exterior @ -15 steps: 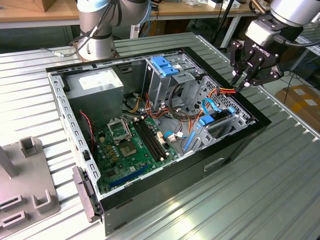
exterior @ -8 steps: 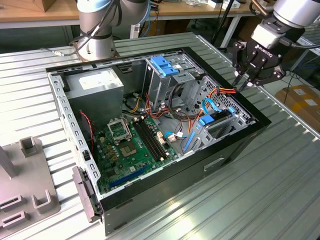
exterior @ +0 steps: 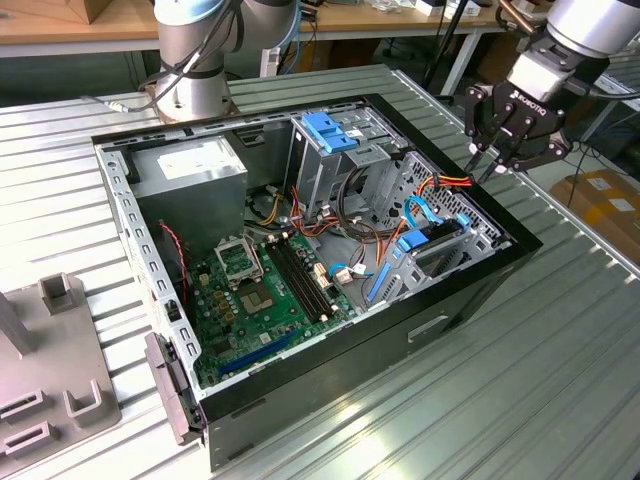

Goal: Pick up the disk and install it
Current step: 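Insert the second disk wire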

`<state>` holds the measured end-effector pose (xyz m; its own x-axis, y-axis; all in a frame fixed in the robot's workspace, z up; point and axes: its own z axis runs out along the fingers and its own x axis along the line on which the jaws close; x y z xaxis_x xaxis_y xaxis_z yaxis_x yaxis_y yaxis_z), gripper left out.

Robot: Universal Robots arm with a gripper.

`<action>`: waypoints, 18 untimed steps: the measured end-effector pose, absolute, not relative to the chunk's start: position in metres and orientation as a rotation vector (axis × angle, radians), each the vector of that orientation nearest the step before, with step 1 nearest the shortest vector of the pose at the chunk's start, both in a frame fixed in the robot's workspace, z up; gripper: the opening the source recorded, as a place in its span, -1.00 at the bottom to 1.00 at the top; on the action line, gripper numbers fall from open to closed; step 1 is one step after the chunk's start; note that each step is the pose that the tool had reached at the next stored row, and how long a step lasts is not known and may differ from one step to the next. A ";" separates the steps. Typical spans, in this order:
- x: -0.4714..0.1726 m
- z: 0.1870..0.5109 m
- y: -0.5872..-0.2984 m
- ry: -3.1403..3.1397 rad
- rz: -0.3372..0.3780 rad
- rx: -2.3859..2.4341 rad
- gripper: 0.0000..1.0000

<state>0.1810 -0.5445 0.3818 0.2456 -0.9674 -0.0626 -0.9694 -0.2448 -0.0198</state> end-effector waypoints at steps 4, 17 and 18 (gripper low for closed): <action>0.181 0.382 -0.544 1.820 0.060 -2.494 -0.40; 0.181 0.380 -0.545 1.292 0.074 -2.813 -0.40; 0.181 0.379 -0.545 1.265 0.074 -2.826 -0.40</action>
